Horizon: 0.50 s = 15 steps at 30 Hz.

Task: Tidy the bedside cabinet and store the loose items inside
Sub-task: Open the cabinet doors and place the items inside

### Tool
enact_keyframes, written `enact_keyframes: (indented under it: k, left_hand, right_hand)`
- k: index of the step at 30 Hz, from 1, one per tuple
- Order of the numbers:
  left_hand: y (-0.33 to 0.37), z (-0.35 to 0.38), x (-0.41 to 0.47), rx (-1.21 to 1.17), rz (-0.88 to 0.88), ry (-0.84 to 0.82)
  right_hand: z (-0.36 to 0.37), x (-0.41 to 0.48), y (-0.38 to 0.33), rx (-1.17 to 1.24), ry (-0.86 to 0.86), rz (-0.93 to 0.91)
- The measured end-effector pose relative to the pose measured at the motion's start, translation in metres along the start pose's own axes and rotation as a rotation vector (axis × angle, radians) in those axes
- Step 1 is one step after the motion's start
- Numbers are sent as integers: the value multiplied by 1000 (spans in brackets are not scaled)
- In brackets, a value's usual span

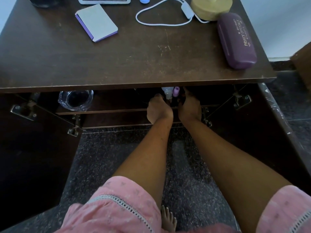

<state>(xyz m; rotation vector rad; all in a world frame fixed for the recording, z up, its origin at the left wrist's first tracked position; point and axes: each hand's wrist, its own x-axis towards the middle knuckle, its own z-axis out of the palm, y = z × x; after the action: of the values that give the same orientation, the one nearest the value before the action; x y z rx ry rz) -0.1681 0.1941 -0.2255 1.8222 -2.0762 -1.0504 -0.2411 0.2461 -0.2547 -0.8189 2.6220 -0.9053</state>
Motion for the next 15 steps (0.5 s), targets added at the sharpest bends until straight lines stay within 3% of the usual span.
enact_keyframes:
  k: [10, 15]
  left_hand:
    - [-10, -43, -33, -60, -95, -150]
    - [15, -88, -54, -14, -112, -473]
  right_hand:
    - [-42, -27, -22, -14, -69, 3]
    - [-74, -50, -61, -111, -81, -151]
